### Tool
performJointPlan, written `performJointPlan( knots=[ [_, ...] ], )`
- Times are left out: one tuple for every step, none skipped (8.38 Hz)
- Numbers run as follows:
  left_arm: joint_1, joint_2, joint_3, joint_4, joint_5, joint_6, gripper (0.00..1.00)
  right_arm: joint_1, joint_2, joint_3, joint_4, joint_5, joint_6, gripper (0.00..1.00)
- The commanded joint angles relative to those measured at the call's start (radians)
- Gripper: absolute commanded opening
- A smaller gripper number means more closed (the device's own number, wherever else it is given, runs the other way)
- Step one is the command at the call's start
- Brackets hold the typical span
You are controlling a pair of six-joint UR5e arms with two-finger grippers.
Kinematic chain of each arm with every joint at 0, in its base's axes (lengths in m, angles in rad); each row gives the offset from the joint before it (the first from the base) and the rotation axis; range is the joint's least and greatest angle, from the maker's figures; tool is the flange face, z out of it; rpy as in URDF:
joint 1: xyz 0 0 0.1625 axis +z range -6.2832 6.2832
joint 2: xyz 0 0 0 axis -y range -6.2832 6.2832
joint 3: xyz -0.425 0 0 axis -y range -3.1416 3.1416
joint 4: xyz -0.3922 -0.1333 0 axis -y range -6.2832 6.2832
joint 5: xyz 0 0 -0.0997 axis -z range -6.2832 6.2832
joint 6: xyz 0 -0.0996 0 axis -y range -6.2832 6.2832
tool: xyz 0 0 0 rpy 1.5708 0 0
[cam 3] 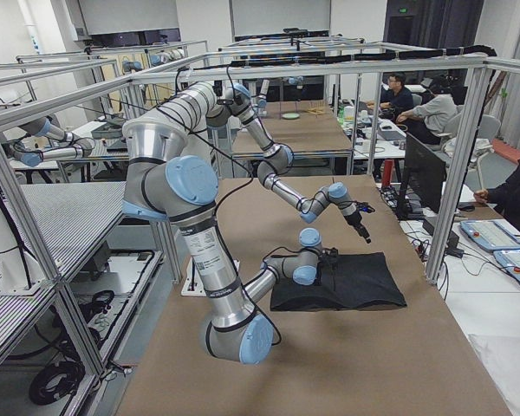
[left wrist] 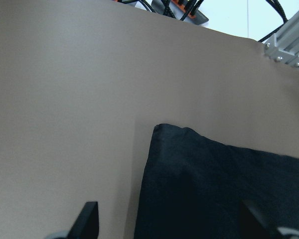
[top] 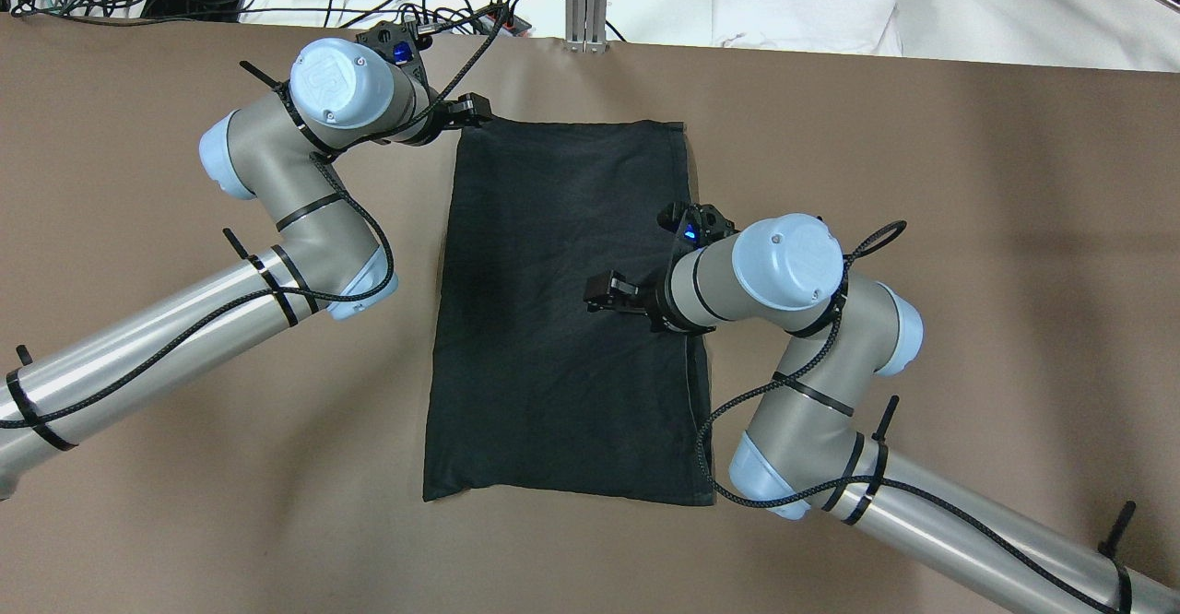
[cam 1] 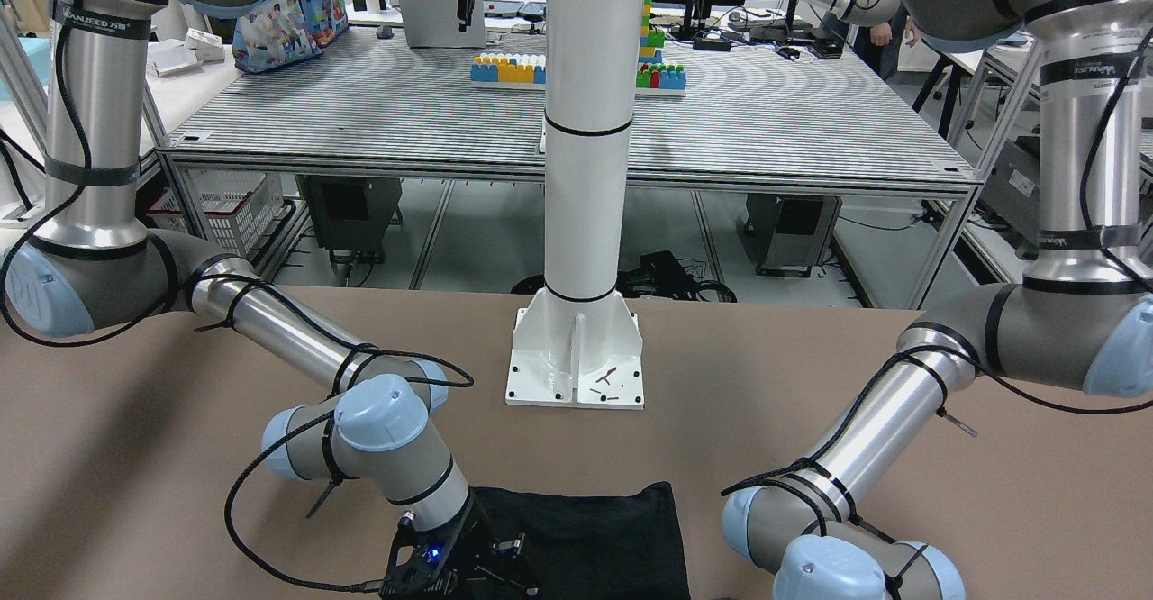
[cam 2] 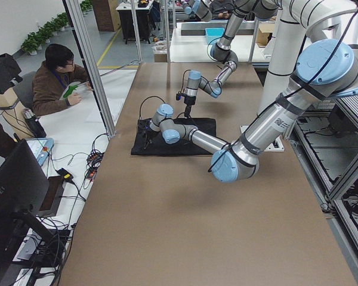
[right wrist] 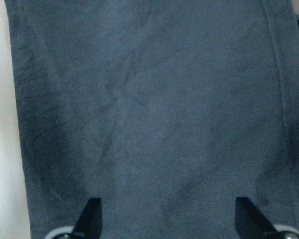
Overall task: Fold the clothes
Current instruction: 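Move the right gripper along the shirt's long edge to the near corner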
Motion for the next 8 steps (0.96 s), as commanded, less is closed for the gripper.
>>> performJointPlan(
  knots=[
    [0.001,0.000,0.000,0.000,0.000,0.000,1.00,-0.033,-0.095,-0.010,0.108,-0.017,0.006,0.94],
    [0.001,0.000,0.002,0.000,0.000,0.000,1.00,-0.036,-0.121,-0.011,0.123,-0.017,0.006,0.94],
    [0.001,0.000,0.002,0.000,0.002,0.000,1.00,-0.041,-0.136,-0.017,0.125,-0.017,0.004,0.94],
    [0.001,0.000,0.002,0.000,0.002,0.000,1.00,-0.042,-0.139,-0.020,0.125,-0.020,0.006,0.94],
    [0.001,-0.001,0.002,0.001,0.000,0.000,1.00,-0.042,-0.138,-0.018,0.125,-0.031,0.007,0.94],
    [0.001,-0.003,0.002,0.001,0.000,0.000,1.00,-0.041,-0.135,-0.009,0.125,-0.031,0.007,0.94],
    [0.001,-0.004,0.002,0.001,0.000,0.000,1.00,-0.039,-0.132,-0.003,0.123,-0.025,0.007,0.94],
    [0.001,-0.006,0.002,0.001,0.000,0.000,1.00,-0.033,-0.132,0.038,0.107,-0.017,0.007,0.94]
  ],
)
